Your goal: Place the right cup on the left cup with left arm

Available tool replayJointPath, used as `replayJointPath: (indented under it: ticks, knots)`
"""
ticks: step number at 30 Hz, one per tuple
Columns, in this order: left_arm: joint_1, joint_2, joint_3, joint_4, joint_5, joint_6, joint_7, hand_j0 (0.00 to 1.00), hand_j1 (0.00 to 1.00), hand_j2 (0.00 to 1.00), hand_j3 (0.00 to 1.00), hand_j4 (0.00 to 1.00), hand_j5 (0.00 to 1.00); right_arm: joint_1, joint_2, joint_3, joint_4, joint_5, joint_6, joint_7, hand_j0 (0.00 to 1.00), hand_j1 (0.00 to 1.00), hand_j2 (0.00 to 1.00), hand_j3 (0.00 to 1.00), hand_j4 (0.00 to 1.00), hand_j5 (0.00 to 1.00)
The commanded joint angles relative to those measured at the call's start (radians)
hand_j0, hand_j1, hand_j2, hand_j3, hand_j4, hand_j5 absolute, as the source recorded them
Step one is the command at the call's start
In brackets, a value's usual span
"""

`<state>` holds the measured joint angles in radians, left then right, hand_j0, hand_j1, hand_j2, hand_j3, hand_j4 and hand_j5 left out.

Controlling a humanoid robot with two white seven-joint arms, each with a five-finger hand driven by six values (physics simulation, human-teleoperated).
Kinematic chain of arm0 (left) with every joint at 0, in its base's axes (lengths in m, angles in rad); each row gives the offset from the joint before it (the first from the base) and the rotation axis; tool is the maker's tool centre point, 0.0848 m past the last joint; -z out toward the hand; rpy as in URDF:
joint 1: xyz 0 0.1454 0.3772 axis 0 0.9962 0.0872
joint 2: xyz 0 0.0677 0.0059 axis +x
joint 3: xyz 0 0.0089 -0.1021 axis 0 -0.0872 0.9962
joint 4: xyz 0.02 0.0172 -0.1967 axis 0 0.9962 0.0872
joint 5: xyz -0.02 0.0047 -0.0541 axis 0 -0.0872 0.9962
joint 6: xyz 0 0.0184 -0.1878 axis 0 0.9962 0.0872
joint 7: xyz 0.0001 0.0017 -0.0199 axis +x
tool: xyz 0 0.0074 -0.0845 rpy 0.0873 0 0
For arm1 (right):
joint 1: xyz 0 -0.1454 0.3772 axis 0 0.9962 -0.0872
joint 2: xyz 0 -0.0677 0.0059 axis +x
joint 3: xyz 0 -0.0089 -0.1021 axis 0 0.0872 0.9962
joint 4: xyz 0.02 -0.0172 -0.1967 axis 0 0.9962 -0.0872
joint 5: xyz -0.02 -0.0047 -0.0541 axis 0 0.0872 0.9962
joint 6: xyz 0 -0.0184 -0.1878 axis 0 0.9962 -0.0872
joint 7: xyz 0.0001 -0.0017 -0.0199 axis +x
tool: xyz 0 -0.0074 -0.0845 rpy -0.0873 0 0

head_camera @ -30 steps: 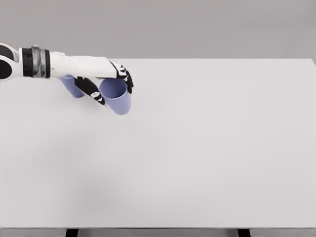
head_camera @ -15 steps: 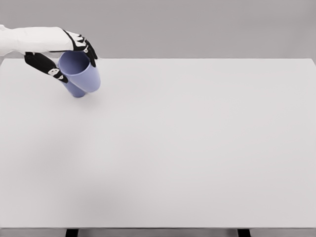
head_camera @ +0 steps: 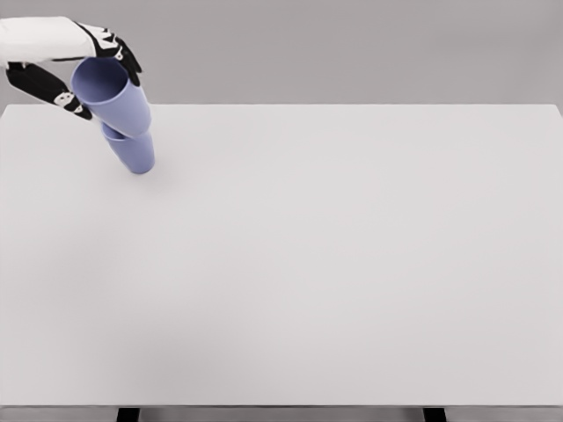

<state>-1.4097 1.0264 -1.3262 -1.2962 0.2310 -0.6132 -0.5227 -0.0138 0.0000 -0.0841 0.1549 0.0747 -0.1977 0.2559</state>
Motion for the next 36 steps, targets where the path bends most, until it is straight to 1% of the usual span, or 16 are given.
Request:
replayJointPath:
  ticks: [1,6,11,17,36]
  knots:
    - [0.000,-0.002,0.001,0.038,0.005,0.002,0.001,0.53,0.53,0.53,0.53,0.53,0.53,0.000,0.000,0.000,0.000,0.000,0.000,0.000,1.00,1.00,1.00,1.00,1.00,1.00]
    - [-0.003,-0.014,-0.002,0.109,-0.001,0.002,0.001,0.53,0.53,0.53,0.53,0.53,0.53,0.002,0.000,0.000,0.000,0.000,0.000,0.000,1.00,1.00,1.00,1.00,1.00,1.00]
    - [0.000,-0.055,-0.011,0.167,-0.002,0.002,0.000,0.53,0.53,0.53,0.53,0.53,0.53,0.000,0.000,0.000,0.000,0.000,0.000,0.000,1.00,1.00,1.00,1.00,1.00,1.00]
    - [0.008,-0.092,-0.013,0.215,-0.004,0.002,0.000,0.53,0.53,0.53,0.53,0.53,0.53,0.002,0.000,0.000,0.000,0.000,0.000,0.000,1.00,1.00,1.00,1.00,1.00,1.00]
    - [0.012,-0.091,-0.013,0.218,-0.007,0.002,0.000,0.53,0.53,0.53,0.53,0.53,0.53,0.000,0.000,0.000,0.000,0.000,0.000,0.000,1.00,1.00,1.00,1.00,1.00,1.00]
